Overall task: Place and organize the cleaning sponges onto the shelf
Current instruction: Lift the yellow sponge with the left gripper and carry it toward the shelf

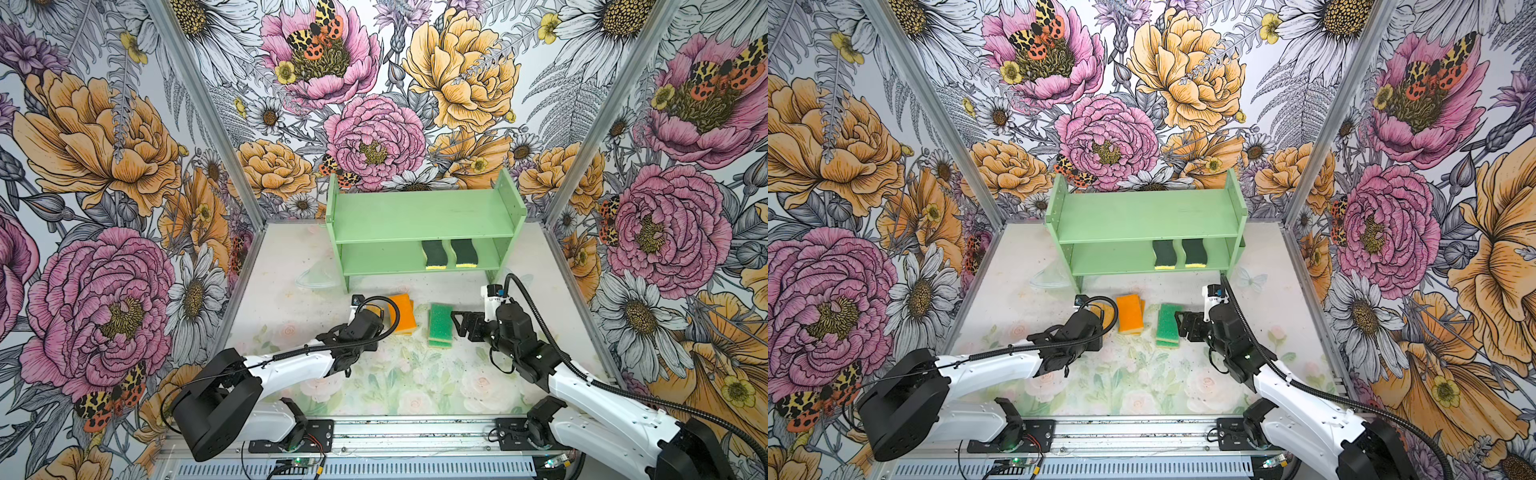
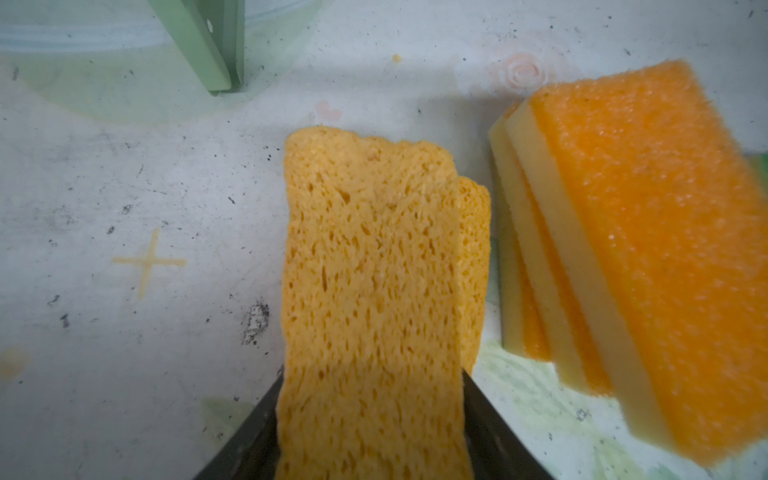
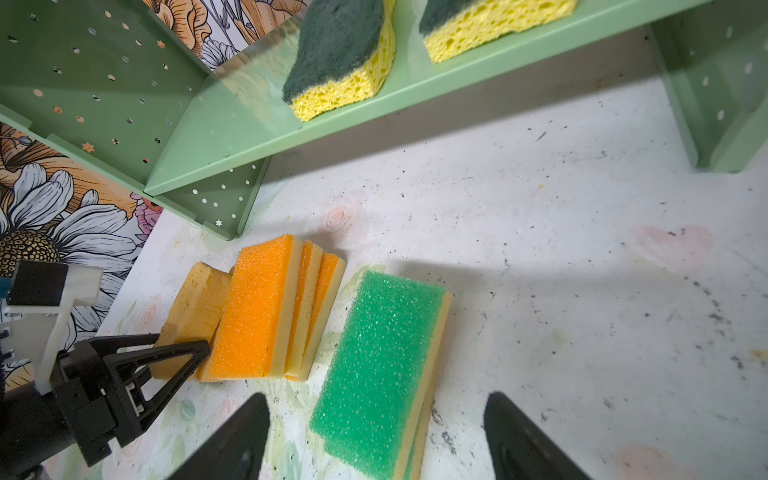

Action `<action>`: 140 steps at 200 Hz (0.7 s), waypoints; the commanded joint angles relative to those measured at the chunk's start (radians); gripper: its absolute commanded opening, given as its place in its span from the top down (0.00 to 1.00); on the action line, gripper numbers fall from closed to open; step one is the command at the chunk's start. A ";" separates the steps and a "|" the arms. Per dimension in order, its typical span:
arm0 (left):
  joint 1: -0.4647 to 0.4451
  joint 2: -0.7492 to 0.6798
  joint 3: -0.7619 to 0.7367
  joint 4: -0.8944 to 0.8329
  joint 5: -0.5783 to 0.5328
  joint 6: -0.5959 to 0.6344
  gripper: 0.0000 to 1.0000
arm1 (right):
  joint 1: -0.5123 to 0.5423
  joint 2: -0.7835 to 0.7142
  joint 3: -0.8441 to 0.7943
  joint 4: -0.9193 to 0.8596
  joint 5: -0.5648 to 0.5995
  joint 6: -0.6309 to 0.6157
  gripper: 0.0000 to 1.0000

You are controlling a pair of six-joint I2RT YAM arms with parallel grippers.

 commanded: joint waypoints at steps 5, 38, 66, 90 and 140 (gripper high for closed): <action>-0.008 -0.035 0.022 0.001 -0.036 0.000 0.45 | -0.007 -0.014 0.005 0.010 0.010 0.015 0.17; -0.006 -0.068 0.015 -0.011 -0.041 0.000 0.49 | -0.007 -0.016 0.002 0.009 0.010 0.018 0.17; -0.016 -0.120 0.003 -0.011 -0.056 0.003 0.50 | -0.007 -0.020 -0.003 0.010 0.013 0.022 0.17; -0.018 -0.175 -0.011 0.002 -0.069 0.017 0.50 | -0.007 -0.022 -0.007 0.010 0.019 0.023 0.17; -0.019 -0.246 -0.030 0.003 -0.073 0.025 0.50 | -0.007 -0.023 -0.008 0.010 0.021 0.027 0.17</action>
